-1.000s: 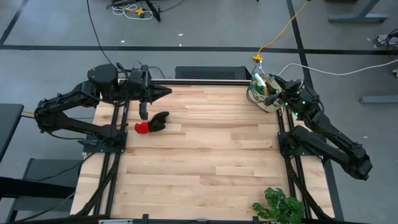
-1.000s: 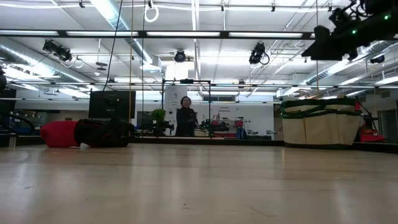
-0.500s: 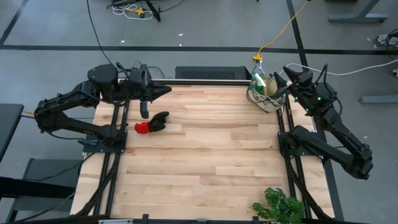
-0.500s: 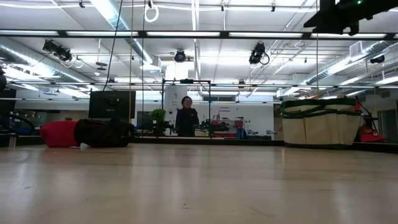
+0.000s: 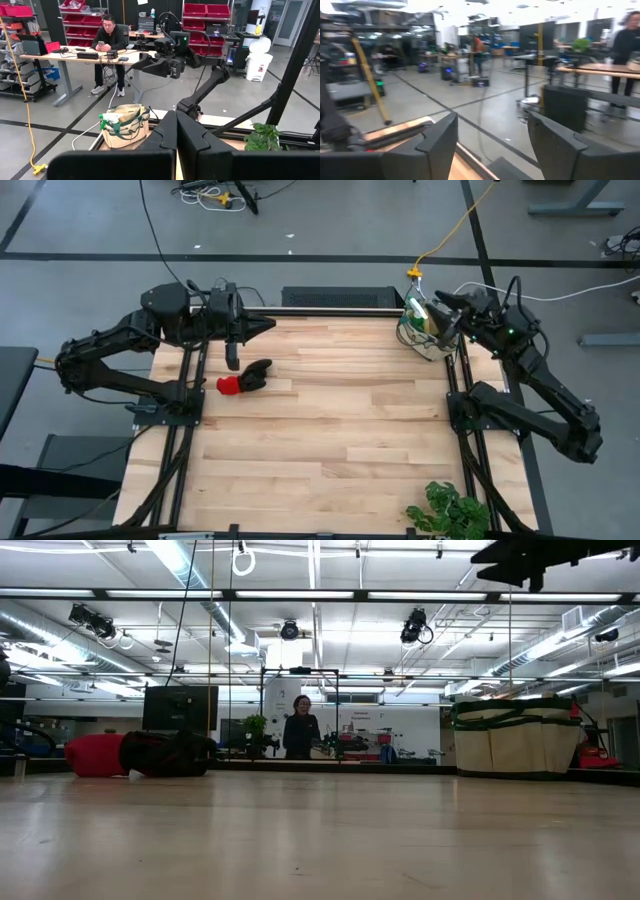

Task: Pick & Place Garden tools in Gardening bag
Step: Put the pair of gloves into the gardening bag

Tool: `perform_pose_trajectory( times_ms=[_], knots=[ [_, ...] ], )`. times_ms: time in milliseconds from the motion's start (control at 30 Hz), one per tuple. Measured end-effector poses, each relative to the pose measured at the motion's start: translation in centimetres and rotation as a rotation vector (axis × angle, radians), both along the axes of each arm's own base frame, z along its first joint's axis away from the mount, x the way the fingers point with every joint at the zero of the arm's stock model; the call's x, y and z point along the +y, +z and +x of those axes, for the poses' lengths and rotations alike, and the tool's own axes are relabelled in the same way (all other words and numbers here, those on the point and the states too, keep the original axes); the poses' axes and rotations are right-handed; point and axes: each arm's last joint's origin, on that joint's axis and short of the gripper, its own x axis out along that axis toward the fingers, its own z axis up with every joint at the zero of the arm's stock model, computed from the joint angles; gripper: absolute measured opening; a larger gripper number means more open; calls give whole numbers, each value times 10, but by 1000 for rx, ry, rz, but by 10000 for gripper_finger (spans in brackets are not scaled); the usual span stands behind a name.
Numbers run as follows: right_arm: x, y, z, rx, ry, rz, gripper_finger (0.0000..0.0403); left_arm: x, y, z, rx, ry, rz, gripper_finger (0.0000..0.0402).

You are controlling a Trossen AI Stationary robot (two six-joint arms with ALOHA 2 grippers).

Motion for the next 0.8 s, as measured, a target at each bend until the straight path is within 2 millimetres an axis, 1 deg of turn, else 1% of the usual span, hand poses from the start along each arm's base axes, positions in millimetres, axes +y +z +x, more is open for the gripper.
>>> perform_pose_trajectory(
  times_ms=[433, 533, 800],
  knots=[
    [6, 2, 24, -26, 261, -5, 240, 0, -2, 0, 23, 17, -3, 2],
    [9, 1, 30, -24, 312, 3, 240, 1, -3, 0, 32, 25, -4, 2],
    [24, 7, 43, -94, 457, 0, 240, 1, -10, 0, 100, 36, -13, 2]
  ],
)
